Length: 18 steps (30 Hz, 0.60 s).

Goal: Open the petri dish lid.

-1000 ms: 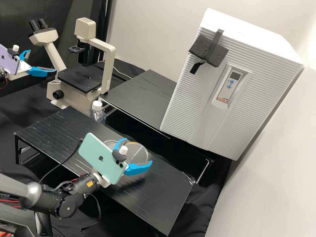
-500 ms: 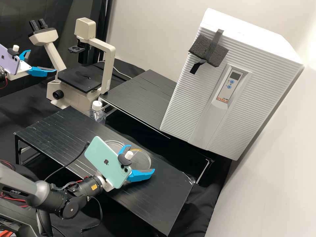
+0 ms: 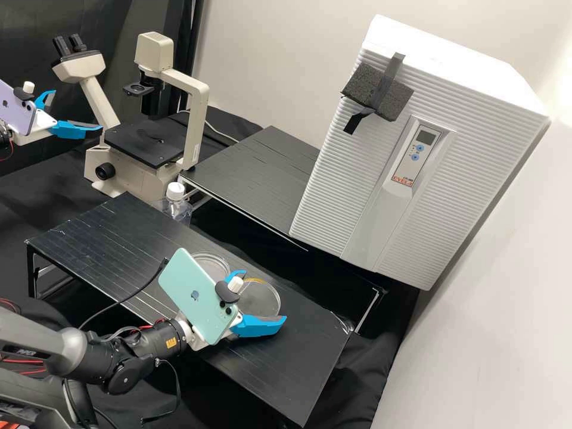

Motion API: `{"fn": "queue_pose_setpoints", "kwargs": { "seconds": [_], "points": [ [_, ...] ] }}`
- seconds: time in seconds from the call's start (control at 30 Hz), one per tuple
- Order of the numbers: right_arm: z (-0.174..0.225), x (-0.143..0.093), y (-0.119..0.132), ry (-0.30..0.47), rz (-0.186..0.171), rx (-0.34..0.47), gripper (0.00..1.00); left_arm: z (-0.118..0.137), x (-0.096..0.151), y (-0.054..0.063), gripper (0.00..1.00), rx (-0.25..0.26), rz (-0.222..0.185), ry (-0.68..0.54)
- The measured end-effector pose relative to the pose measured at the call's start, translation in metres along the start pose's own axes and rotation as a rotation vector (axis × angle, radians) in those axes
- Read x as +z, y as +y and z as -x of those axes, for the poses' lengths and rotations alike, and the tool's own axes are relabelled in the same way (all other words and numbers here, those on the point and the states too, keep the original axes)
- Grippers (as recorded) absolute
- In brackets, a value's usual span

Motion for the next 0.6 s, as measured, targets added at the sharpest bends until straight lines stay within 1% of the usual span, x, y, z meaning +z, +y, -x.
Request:
{"fn": "queue_pose_setpoints", "kwargs": {
  "seconds": [0.03,0.07,0.1,0.17,0.23,0.3,0.37,0.43,0.5,0.6],
  "points": [
    [0.0,0.0,-0.001,-0.008,0.006,0.003,0.0,0.0,0.0,0.0,1.0,0.0,0.0,0.0],
    [0.0,0.0,-0.001,-0.017,0.003,0.009,0.0,0.0,0.0,0.0,1.0,0.0,0.0,0.0],
    [-0.001,-0.001,-0.002,-0.018,0.01,0.007,1.0,0.0,0.0,0.0,1.0,0.0,0.0,0.0],
    [-0.001,-0.001,-0.004,-0.027,0.03,0.007,1.0,0.0,0.0,0.0,1.0,0.0,0.0,0.0],
    [-0.001,-0.002,-0.005,-0.033,0.038,0.011,1.0,0.0,0.0,0.0,1.0,0.0,0.0,0.0],
    [-0.001,-0.004,-0.008,-0.036,0.054,0.008,1.0,0.0,0.0,0.0,1.0,0.0,0.0,0.0],
    [-0.001,-0.005,-0.01,-0.045,0.058,0.011,1.0,0.0,0.0,0.0,1.0,0.0,0.0,0.0],
    [-0.001,-0.005,-0.01,-0.055,0.052,0.015,1.0,0.0,0.0,0.0,1.0,0.0,0.0,0.0],
    [0.0,-0.007,-0.011,-0.048,0.058,0.022,1.0,0.0,0.0,0.0,1.0,0.0,0.0,0.0],
    [0.0,-0.009,-0.013,-0.058,0.047,0.034,1.0,0.0,0.0,0.0,1.0,0.0,0.0,0.0]
  ]
}}
